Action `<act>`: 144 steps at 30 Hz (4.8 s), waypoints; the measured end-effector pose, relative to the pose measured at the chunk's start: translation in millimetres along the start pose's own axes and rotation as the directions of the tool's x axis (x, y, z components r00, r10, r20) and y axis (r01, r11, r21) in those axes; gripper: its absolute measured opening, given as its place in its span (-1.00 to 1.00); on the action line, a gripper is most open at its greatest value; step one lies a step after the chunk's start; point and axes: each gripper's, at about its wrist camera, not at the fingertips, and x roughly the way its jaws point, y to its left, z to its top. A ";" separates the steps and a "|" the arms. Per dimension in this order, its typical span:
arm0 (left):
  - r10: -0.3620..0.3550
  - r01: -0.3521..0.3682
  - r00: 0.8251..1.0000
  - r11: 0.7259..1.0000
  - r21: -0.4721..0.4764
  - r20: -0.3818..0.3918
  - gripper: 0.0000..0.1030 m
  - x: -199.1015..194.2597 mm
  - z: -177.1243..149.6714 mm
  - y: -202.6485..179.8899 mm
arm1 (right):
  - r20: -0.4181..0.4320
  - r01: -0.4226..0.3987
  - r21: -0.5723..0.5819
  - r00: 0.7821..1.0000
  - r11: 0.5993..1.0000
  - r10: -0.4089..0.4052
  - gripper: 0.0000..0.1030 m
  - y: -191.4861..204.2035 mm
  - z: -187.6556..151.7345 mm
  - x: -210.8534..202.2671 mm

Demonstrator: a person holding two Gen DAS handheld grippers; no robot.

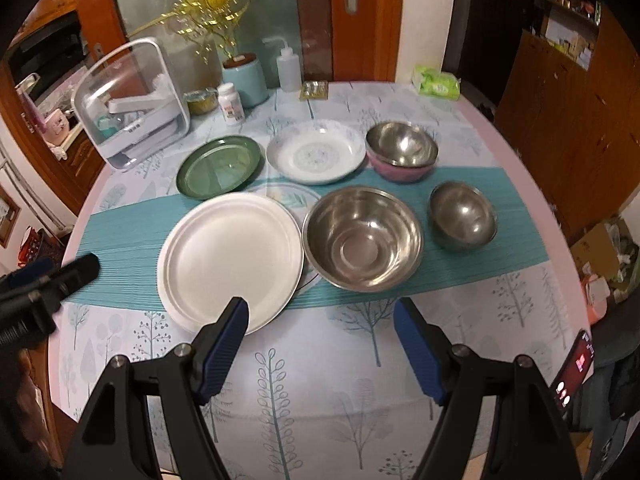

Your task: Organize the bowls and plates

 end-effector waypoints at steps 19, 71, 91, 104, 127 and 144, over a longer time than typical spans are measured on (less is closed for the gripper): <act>-0.080 0.095 0.965 0.994 0.048 -0.250 0.81 169.7 42.6 69.7 | -0.195 -0.012 0.107 0.980 0.994 0.033 0.44 18.5 5.6 121.3; -0.182 0.190 0.924 0.982 -0.011 -0.337 -0.62 137.6 -3.7 84.4 | -0.215 -0.123 -0.026 0.970 0.992 0.115 -0.51 43.2 -4.0 121.2; -0.148 0.083 0.923 0.978 -0.193 -0.354 -0.61 82.8 -134.6 108.6 | -0.284 -0.187 -0.230 0.952 0.955 0.118 -0.52 51.7 -64.6 94.8; -0.091 0.015 0.922 0.980 -0.201 -0.375 -0.61 100.9 -148.5 118.0 | -0.323 -0.203 -0.248 0.939 0.947 0.117 -0.52 64.2 -84.1 117.0; -0.068 0.012 0.931 0.987 -0.158 -0.360 0.08 113.7 -138.0 131.1 | -0.343 -0.185 -0.213 0.934 0.959 0.104 -0.19 75.6 -90.7 134.1; -0.013 -0.016 0.965 0.994 -0.109 -0.264 0.13 81.8 -109.6 114.5 | -0.289 -0.175 -0.205 0.951 0.963 0.111 -0.18 63.1 -80.3 99.8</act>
